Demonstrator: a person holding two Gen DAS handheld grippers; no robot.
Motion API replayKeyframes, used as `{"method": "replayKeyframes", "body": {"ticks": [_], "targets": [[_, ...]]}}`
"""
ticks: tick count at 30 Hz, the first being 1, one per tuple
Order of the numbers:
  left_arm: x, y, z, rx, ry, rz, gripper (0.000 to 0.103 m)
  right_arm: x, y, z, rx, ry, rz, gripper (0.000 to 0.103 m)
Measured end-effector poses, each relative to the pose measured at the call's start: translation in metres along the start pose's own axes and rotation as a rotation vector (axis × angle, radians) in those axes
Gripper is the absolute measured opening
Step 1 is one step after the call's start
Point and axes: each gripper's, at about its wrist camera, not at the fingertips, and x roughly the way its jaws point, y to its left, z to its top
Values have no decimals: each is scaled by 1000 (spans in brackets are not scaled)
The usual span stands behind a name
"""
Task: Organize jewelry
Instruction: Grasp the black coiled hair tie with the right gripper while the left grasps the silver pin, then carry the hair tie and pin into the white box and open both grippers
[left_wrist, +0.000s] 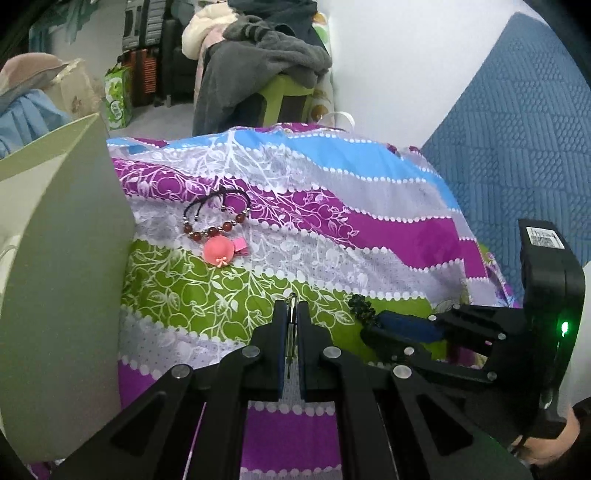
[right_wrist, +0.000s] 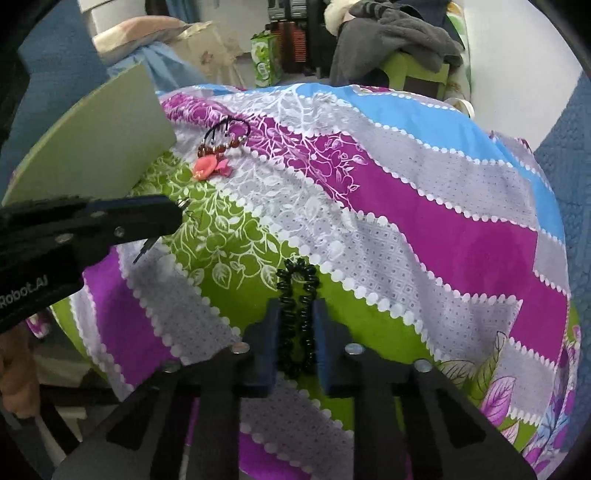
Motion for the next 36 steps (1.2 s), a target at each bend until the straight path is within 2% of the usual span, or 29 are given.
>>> {"method": "replayKeyframes", "body": {"ticks": [6, 11, 13, 28, 36], "targets": [[-20, 2, 3, -18, -14, -11, 3, -26, -13, 9, 114, -70, 31, 13], [-43, 4, 4, -30, -23, -34, 3, -42, -12, 6, 171, -85, 32, 12], [-50, 3, 4, -30, -24, -36, 3, -48, -8, 2, 175, -86, 16, 6], [-94, 0, 8, -49, -44, -68, 3, -71, -21, -5, 292, -122, 39, 7], [-130, 1, 24, -65, -46, -83, 3, -129, -10, 1, 358, -143, -2, 7]]}}
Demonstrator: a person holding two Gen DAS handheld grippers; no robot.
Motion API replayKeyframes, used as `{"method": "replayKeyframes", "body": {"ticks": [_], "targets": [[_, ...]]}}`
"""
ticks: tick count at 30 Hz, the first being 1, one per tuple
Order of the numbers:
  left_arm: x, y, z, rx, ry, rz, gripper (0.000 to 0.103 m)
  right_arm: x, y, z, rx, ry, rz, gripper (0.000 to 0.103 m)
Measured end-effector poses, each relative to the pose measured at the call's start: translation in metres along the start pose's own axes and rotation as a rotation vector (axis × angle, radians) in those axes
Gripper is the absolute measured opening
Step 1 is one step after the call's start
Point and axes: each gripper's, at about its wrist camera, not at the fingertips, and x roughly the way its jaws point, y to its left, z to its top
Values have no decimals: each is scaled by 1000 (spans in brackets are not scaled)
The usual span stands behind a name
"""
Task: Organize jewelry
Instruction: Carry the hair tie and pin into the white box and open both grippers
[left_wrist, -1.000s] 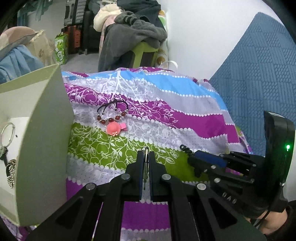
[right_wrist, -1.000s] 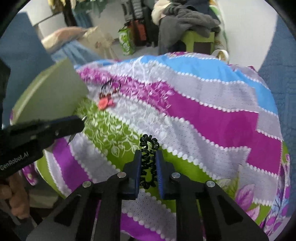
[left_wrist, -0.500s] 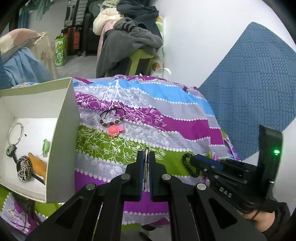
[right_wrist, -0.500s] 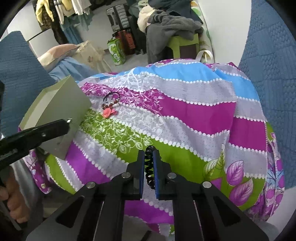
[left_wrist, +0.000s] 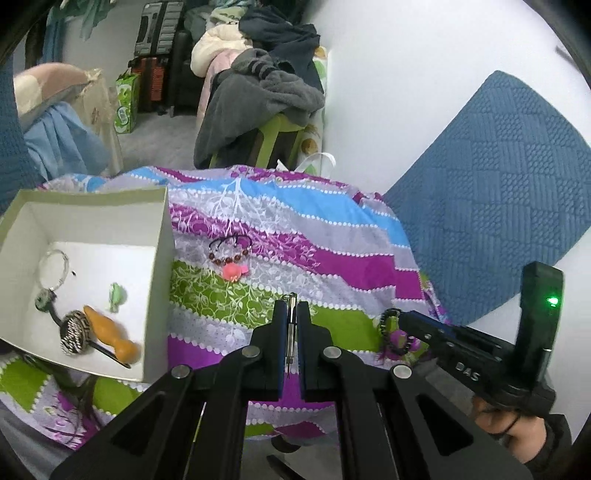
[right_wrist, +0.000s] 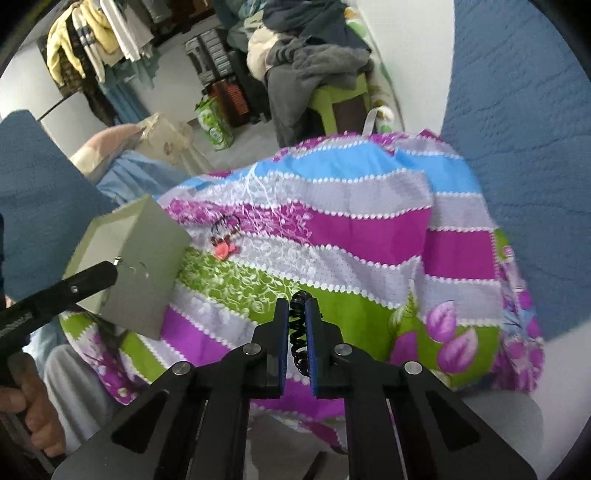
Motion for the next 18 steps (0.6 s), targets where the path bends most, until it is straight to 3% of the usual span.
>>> {"method": "replayKeyframes", "body": {"ticks": [18], "targets": [[-87, 4, 66, 33, -45, -20, 3, -85, 81, 62, -44, -129, 10, 7]]}}
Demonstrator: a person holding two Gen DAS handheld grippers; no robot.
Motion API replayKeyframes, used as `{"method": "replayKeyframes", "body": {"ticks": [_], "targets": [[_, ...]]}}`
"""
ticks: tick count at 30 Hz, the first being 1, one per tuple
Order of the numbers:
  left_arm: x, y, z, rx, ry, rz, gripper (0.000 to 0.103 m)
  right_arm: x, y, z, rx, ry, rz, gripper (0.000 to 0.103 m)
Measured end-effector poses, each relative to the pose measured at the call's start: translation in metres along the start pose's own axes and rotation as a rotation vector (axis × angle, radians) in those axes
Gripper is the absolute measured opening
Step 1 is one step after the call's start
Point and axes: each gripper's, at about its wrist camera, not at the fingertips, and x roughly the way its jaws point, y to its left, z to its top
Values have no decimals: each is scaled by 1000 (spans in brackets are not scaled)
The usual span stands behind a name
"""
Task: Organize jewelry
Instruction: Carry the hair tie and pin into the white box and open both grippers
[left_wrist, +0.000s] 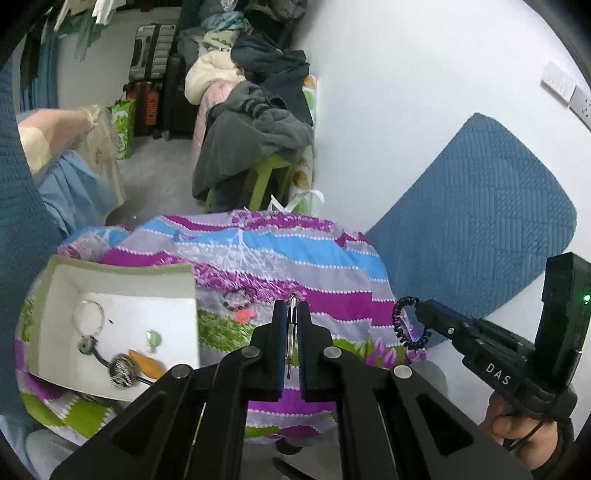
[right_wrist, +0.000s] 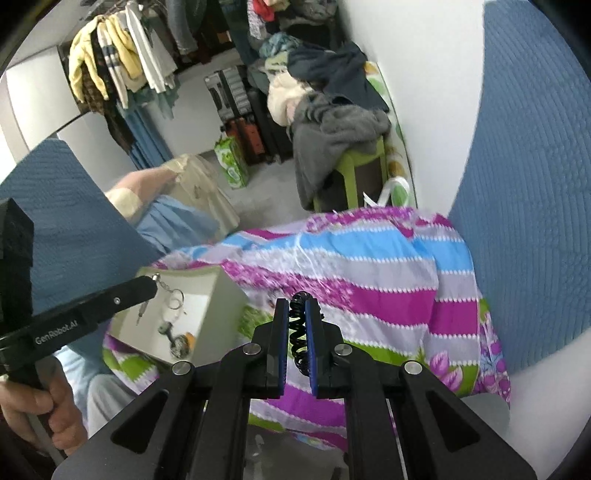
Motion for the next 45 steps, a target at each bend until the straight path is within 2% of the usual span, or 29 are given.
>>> {"method": "replayKeyframes", "body": {"ticks": [8, 15, 23, 31, 38, 45], "targets": [[-43, 22, 29, 4, -53, 8, 3, -11, 37, 28, -32, -48, 23, 7], [-72, 41, 50, 47, -93, 58, 3, -7, 74, 48, -62, -80, 49, 7], [-91, 94, 53, 20, -105, 121, 3, 18, 118, 55, -96, -66, 90, 7], [-70, 156, 44, -48, -62, 163, 3, 67, 156, 54, -131, -3, 131, 7], [-28, 195, 27, -74, 17, 172, 3, 120, 171, 36, -146, 79, 141, 7], [16, 226, 1, -95, 121, 204, 4, 184, 175, -3, -153, 236, 143, 7]]}}
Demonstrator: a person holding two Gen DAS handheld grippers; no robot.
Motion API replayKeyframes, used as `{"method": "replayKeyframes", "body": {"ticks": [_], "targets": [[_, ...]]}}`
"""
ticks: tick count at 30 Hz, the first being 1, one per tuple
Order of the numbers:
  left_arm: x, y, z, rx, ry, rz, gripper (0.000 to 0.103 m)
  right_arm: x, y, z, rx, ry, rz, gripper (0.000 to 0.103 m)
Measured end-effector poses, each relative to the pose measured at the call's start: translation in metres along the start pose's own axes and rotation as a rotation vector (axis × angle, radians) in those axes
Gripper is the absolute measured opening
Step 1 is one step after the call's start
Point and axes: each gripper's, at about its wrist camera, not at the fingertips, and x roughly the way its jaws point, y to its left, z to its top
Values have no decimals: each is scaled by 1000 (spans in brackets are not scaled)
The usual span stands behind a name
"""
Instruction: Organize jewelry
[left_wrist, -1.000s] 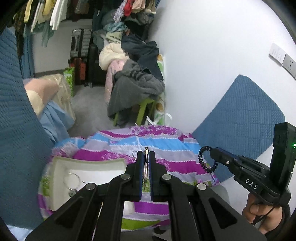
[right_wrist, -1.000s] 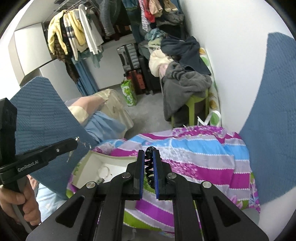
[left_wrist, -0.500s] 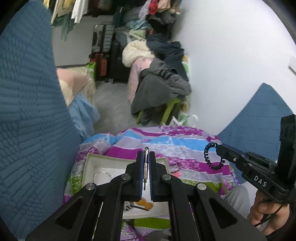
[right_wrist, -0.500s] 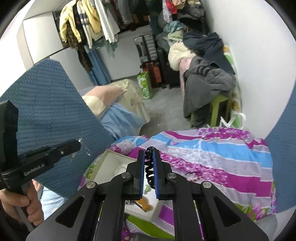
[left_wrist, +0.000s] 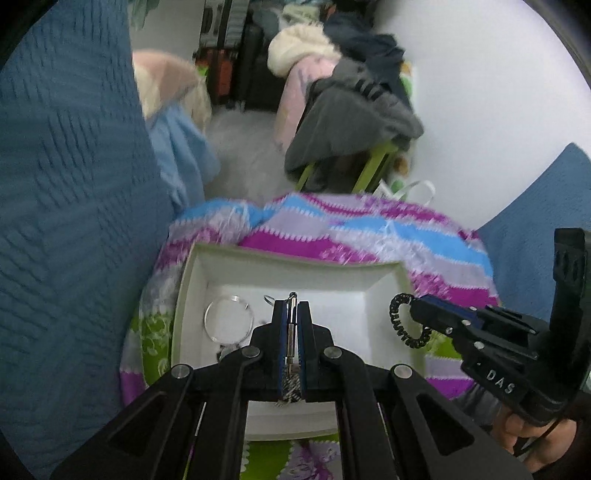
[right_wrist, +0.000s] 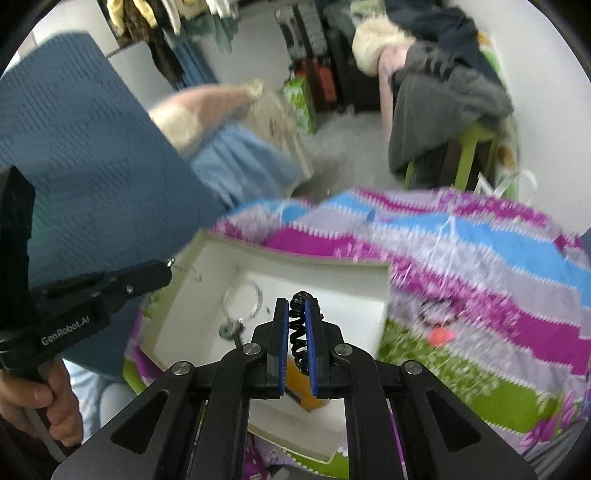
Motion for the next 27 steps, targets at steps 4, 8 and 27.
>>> {"method": "replayKeyframes", "body": {"ticks": [4, 8, 27], "targets": [[19, 9, -12, -32, 44, -14, 4, 27, 1, -12, -6, 69, 12, 7], [31, 13, -21, -43, 76, -3, 4, 44, 1, -18, 1, 125, 8, 7], [-60, -6, -8, -60, -33, 79, 46, -63, 6, 14, -24, -90, -23, 67]]}}
